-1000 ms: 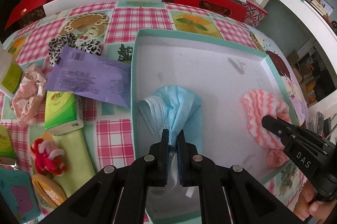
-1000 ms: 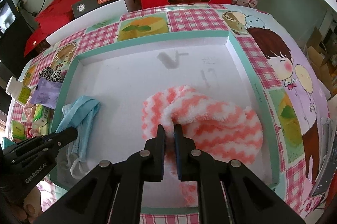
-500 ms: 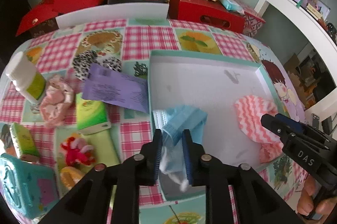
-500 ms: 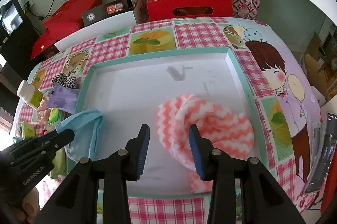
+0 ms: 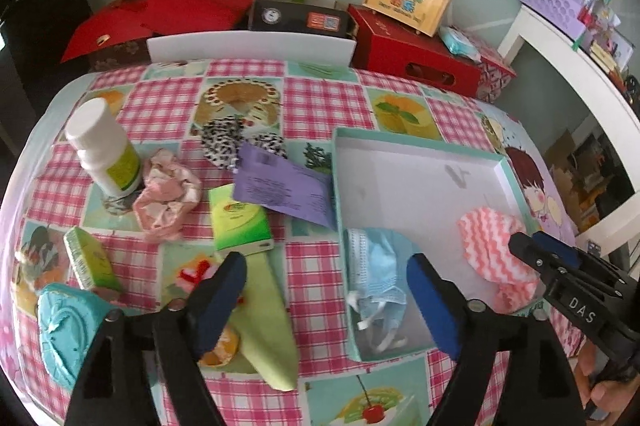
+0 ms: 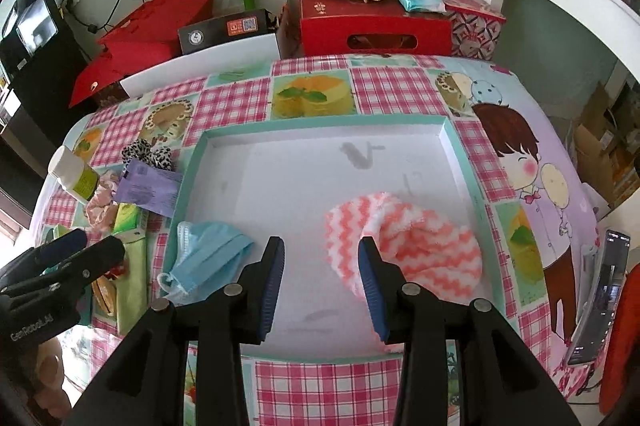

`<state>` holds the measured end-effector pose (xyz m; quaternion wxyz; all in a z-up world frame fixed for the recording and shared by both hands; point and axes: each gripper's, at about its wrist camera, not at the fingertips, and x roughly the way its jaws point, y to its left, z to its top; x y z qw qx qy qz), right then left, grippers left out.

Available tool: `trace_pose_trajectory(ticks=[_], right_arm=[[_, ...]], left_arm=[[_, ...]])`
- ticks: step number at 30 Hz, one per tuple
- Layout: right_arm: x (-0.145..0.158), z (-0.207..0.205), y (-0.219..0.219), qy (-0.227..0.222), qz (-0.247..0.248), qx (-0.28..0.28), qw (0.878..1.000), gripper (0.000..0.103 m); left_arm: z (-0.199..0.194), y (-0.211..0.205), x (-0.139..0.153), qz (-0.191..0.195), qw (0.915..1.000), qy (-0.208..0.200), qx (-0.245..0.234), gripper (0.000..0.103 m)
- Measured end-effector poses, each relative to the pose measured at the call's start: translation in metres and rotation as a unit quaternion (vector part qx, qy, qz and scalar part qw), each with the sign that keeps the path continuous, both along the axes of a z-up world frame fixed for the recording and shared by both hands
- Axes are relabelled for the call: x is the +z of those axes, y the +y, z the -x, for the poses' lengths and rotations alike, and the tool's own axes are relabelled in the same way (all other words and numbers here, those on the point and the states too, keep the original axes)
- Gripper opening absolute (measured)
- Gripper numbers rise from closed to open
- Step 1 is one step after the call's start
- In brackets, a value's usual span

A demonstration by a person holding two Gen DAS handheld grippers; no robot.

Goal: Organize soft objects
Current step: 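Lower the cloth into the tray and open the right tool while the left tool releases the mask there, then withdraw both tools from the tray back over the remaining items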

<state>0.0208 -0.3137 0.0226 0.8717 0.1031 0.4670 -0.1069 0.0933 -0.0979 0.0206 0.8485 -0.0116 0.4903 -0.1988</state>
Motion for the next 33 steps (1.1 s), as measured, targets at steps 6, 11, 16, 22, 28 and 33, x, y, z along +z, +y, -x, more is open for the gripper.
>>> trace_pose_trajectory(ticks=[6,11,16,22,28,33], right_arm=[[0.009,-0.002,0.012,-0.008,0.005,0.002,1.0,0.058],[0.017,-0.01,0.028,-0.014,0.007,0.016,1.0,0.058],[0.02,-0.02,0.053,-0.016,0.009,0.041,0.999,0.058],[0.019,-0.036,0.089,-0.016,0.009,0.078,0.997,0.058],[0.013,-0.052,0.124,-0.01,0.006,0.118,0.993,0.058],[0.004,-0.069,0.153,0.0,0.007,0.149,0.989,0.058]], left_arm=[[-0.007,0.036,0.006,-0.002,0.9995,0.0,0.03,0.091],[-0.015,0.078,0.018,-0.007,0.9978,-0.009,0.066,0.091],[-0.022,0.12,0.026,-0.011,0.9943,-0.012,0.106,0.1],[-0.03,0.167,0.025,-0.017,0.9888,-0.011,0.148,0.102],[-0.036,0.206,0.018,-0.018,0.9843,0.006,0.176,0.103],[-0.045,0.224,0.008,-0.014,0.9827,0.033,0.182,0.103]])
